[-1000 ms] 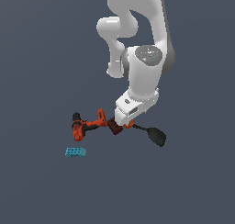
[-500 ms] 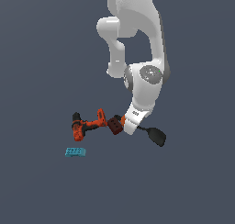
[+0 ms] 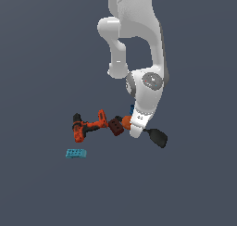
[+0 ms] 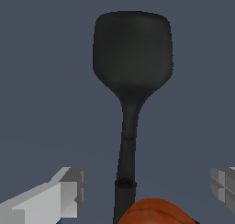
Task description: Pick up a designated object from a clutter of objects.
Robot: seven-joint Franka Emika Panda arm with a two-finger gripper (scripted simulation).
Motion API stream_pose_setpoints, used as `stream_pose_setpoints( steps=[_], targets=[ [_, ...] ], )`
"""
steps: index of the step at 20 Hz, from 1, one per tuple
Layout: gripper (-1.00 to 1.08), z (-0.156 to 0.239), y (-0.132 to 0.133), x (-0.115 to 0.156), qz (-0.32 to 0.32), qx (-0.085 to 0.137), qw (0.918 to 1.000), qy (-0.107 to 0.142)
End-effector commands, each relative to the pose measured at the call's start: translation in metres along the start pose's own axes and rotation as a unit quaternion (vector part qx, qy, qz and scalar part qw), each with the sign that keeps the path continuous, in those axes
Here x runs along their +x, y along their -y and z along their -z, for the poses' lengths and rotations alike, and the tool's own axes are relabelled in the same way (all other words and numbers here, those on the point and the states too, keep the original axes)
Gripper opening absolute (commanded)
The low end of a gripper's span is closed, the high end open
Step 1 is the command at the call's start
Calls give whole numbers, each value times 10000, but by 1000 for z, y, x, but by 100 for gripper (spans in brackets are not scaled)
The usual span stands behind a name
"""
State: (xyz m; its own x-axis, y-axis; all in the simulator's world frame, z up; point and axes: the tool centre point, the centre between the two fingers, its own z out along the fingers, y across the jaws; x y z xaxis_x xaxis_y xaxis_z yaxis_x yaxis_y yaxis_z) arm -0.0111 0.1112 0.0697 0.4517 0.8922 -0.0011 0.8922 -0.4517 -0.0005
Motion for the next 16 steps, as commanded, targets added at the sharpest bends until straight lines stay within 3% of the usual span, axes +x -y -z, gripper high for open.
stream_pose_setpoints(
  steps=[1, 8, 16],
  targets=[
    [100, -2, 1, 1, 70, -3, 10000, -6],
    [100, -9, 1, 0, 52, 0, 10000, -3],
    [100, -43, 2, 0, 71, -1, 10000, -5]
  ],
)
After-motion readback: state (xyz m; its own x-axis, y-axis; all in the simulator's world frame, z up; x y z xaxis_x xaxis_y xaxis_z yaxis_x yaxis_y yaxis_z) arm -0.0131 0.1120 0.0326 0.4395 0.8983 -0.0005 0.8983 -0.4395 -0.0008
